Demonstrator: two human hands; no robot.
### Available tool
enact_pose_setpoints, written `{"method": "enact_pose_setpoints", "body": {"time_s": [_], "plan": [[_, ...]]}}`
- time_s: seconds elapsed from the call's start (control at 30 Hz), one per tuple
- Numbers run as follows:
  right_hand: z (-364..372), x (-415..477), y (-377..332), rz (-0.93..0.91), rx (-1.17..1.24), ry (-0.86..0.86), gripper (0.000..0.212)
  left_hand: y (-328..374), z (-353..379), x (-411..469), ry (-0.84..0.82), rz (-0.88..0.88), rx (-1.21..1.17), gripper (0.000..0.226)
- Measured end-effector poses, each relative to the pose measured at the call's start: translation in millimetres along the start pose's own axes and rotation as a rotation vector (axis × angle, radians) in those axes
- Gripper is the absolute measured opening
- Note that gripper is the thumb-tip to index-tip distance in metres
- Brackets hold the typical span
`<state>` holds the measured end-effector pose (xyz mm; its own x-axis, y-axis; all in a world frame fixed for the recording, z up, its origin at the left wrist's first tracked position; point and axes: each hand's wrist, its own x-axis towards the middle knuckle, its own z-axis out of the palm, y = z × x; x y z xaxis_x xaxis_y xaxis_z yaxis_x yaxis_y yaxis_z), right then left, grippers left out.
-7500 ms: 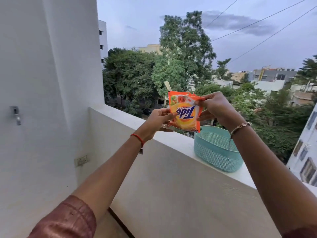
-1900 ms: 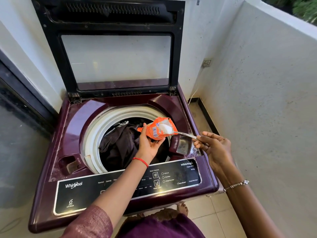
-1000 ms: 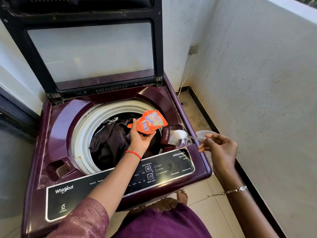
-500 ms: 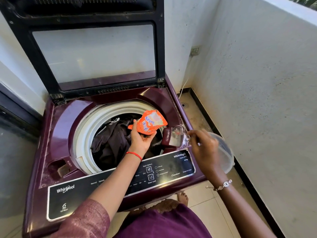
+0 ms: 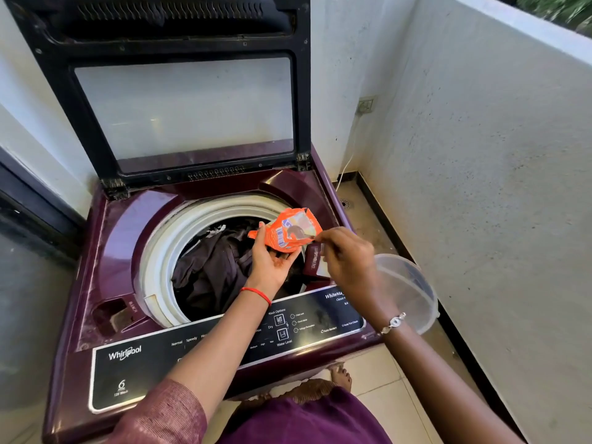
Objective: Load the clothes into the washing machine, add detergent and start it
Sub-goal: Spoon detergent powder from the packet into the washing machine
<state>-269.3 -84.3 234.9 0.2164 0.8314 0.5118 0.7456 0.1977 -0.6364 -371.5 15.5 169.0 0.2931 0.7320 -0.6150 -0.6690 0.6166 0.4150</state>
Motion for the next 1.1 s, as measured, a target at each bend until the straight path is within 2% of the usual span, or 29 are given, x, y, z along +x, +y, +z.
{"method": "enact_pose_setpoints", "body": {"time_s": [0.1,0.17,0.4,0.47,0.57,0.67,0.8,1.1], "plan": [[12.4,-0.6,1.3,-0.113,-0.217,-0.140,0.020,-0.3,3.5,-3.5,-0.018,0.002,0.013,0.041],[16.4,0.4,-0.6,-0.094,-0.199,-0.139,0.021,0.0,5.0,-5.2,-0.011,0.008,0.024,0.049],[14.9,9.5,-10.0,0.567,0.299,0.050,0.021,3.2,6.7,-4.2,-0.035,0.018,0.055,0.038],[13.7,11.9,-10.0,0.725,0.452,0.102,0.023,4.3,7.5,-3.8,-0.038,0.016,0.063,0.042],[12.1,13.6,-11.4,0.860,0.622,0.143,0.019,4.7,8.9,-2.6,-0.038,0.016,0.067,0.049],[9.7,16.1,-11.6,0.960,0.813,0.188,0.016,4.7,7.8,-1.3,-0.045,0.011,0.064,0.045],[2.7,18.7,-9.6,1.018,0.937,0.254,0.019,6.7,8.1,-2.7,-0.041,0.002,0.050,0.037],[-21.8,10.3,-11.0,0.966,0.924,0.371,0.015,9.2,6.4,-0.9,0.017,-0.001,0.010,0.051]]}}
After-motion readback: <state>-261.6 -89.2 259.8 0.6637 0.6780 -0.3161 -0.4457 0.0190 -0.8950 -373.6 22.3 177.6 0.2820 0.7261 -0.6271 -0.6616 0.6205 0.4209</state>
